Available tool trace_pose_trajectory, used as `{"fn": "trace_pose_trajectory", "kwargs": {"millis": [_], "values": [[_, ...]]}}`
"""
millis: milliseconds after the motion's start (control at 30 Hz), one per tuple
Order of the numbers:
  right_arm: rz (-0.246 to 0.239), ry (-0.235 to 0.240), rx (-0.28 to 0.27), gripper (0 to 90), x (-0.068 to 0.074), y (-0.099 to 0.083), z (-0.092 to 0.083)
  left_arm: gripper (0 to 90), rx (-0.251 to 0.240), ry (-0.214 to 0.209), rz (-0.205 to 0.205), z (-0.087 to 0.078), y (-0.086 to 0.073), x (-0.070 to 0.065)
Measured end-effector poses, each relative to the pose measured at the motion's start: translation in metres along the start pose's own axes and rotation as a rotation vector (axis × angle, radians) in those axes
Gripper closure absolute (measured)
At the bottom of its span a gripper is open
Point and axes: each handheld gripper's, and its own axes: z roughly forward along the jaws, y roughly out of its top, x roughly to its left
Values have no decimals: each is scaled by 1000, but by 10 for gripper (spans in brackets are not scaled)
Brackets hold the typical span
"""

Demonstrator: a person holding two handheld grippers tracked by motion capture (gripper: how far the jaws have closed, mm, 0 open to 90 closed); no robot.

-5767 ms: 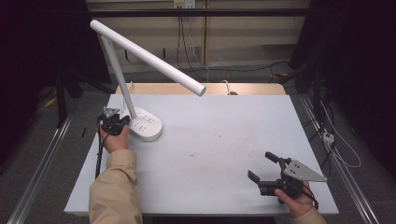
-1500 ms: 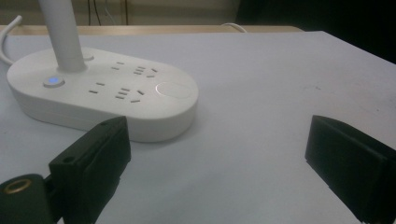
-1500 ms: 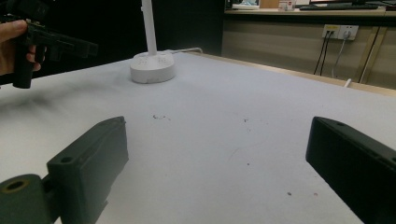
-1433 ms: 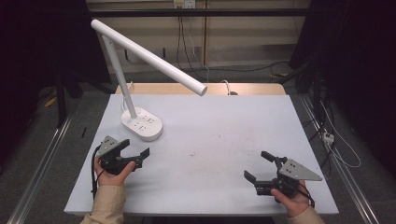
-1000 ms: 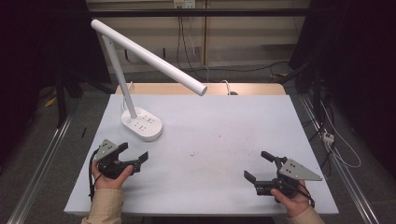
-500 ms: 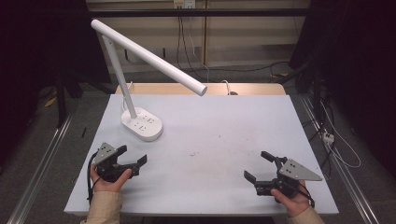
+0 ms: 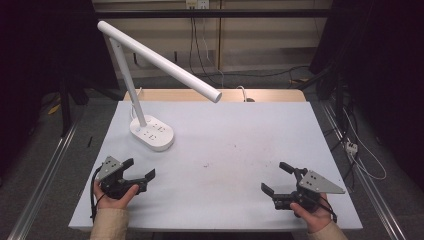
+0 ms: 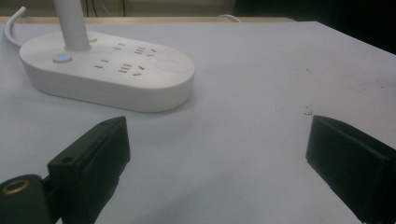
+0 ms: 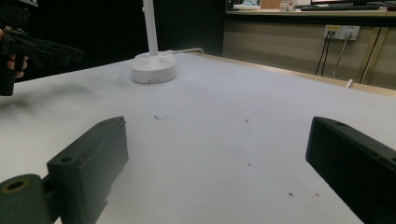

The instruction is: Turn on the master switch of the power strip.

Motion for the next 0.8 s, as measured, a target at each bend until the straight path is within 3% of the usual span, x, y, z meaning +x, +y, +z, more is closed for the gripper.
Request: {"fn": "trace_pose_trajectory", "kwargs": {"millis": [400, 800], "values": [[-5, 1, -2, 52, 0, 0, 0, 59, -5, 3, 9, -6, -3, 0], [-13, 4, 3, 52, 2, 0, 0, 59, -17, 20, -7, -6, -5, 3]]}}
